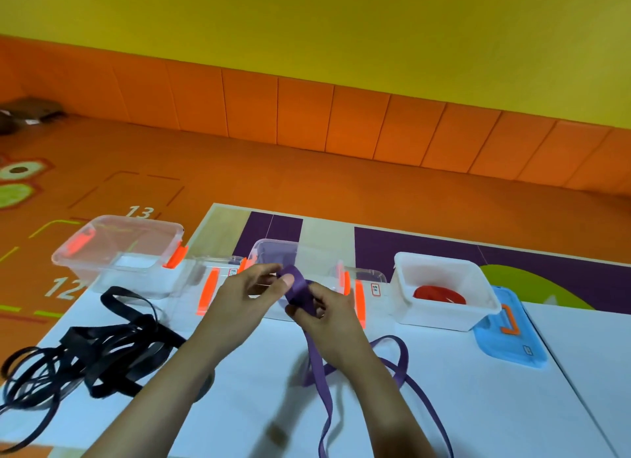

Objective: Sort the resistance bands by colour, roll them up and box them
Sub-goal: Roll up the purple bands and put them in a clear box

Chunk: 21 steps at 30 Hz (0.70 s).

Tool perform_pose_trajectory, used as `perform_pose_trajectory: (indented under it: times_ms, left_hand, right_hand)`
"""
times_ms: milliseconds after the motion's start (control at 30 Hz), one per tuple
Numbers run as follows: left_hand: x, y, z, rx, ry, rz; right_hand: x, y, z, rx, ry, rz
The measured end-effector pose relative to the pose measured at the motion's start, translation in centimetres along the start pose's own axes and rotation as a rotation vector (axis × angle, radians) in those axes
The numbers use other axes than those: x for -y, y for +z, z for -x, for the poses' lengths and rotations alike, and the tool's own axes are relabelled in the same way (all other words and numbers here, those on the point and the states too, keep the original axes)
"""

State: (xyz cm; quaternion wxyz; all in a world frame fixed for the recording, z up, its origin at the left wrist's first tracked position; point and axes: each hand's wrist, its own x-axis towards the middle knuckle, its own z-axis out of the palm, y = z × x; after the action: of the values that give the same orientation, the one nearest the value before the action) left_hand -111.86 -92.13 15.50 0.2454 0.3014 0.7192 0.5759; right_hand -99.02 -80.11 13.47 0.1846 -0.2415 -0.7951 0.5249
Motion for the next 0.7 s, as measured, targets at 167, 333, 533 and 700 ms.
perform_pose_trajectory:
  times_ms: [167,333,533,700]
  left_hand:
    - [-0.2,0.0,-0.1,-0.009,0.076,-0.115]
    - [-0.8,-0.8,0.3,0.106,0.17,-0.119]
    - [-1.8,-1.3,0.6,0.155,0.204,-0.093]
    - [-2.0,-1.9,0.5,0.031,0.285,-0.17]
  right_hand:
    - [0.0,0.6,0.1,-0.017,0.049,0.022]
    - [0.8,0.0,0.7,0.127,0.12,-0.085]
    - [1.7,-0.4,0.8,0.314,0.122,-0.183]
    - [1.4,0.2,1.3,0.294,0.173,-0.314]
